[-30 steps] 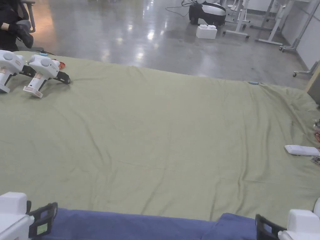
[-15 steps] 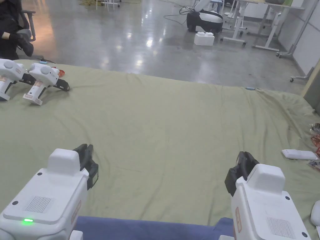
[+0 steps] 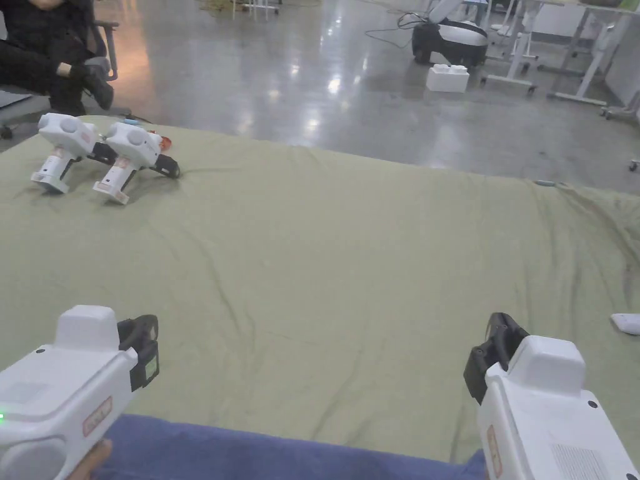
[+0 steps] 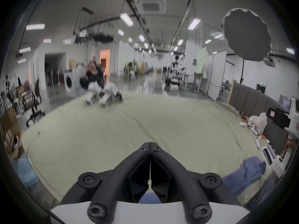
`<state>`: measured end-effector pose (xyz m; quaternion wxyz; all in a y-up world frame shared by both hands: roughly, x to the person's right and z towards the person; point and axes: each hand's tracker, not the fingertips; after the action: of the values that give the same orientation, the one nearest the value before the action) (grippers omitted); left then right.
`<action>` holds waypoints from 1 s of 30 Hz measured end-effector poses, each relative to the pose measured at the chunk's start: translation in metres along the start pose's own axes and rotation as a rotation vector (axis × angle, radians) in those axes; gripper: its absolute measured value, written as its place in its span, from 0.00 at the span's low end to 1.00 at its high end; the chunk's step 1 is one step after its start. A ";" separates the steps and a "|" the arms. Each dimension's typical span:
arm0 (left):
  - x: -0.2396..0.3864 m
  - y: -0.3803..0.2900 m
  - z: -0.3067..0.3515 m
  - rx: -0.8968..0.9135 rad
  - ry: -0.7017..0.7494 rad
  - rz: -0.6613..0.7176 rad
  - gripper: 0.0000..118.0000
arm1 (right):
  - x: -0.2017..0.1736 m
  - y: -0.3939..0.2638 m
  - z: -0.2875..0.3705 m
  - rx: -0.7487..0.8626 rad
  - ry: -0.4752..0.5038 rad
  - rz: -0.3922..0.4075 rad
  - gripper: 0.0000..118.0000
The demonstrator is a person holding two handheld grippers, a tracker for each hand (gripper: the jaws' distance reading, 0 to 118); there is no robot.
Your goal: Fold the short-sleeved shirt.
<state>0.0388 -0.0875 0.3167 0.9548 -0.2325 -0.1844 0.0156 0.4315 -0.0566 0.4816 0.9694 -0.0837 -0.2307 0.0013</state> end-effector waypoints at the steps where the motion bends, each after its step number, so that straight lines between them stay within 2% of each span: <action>1: -0.018 -0.005 -0.002 -0.062 -0.017 0.025 0.00 | 0.000 -0.003 -0.001 -0.015 0.002 0.007 0.01; 6: -0.076 -0.029 -0.006 -0.287 -0.076 0.149 0.00 | 0.003 -0.015 -0.006 -0.084 0.015 0.017 0.01; 7: -0.082 -0.031 -0.006 -0.323 -0.097 0.178 0.02 | 0.004 -0.017 -0.007 -0.096 0.019 0.013 0.01; 9: -0.103 -0.042 -0.009 -0.383 -0.152 0.294 0.11 | 0.003 -0.020 -0.008 -0.114 0.020 0.015 0.01; 10: -0.113 -0.047 -0.010 -0.398 -0.182 0.343 0.17 | 0.003 -0.022 -0.007 -0.120 0.021 0.016 0.01; 13: -0.132 -0.062 -0.017 -0.453 -0.274 0.430 0.47 | 0.002 -0.027 -0.008 -0.144 0.024 0.015 0.01; 14: -0.138 -0.066 -0.022 -0.477 -0.323 0.455 0.62 | 0.001 -0.029 -0.009 -0.155 0.028 0.013 0.01; 16: -0.149 -0.074 -0.033 -0.501 -0.383 0.515 0.77 | 0.000 -0.031 -0.009 -0.171 0.032 0.010 0.01; 17: -0.155 -0.079 -0.040 -0.516 -0.421 0.554 0.79 | 0.000 -0.032 -0.010 -0.179 0.034 0.011 0.01; 20: -0.150 -0.092 -0.053 -0.565 -0.485 0.636 0.78 | 0.000 -0.036 -0.010 -0.194 0.036 0.010 0.01; 22: -0.148 -0.096 -0.052 -0.511 -0.552 0.664 0.77 | 0.000 -0.037 -0.009 -0.205 0.035 0.009 0.01; 24: -0.152 -0.104 -0.062 -0.532 -0.606 0.741 0.71 | 0.000 -0.039 -0.009 -0.211 0.033 0.004 0.01; 25: -0.152 -0.109 -0.066 -0.550 -0.633 0.743 0.66 | 0.000 -0.039 -0.009 -0.214 0.033 0.003 0.01; 27: -0.146 -0.113 -0.069 -0.553 -0.621 0.695 0.36 | 0.001 -0.040 -0.009 -0.221 0.030 0.002 0.01; 28: -0.142 -0.113 -0.069 -0.555 -0.585 0.659 0.25 | 0.000 -0.041 -0.009 -0.224 0.031 0.001 0.01; 30: -0.143 -0.114 -0.076 -0.596 -0.509 0.687 0.17 | 0.000 -0.041 -0.009 -0.230 0.033 0.001 0.01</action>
<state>-0.0740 -0.2388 0.2562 0.7118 -0.5303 -0.3203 0.3309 0.4340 -0.0982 0.4805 0.9571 -0.1947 -0.2131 -0.0259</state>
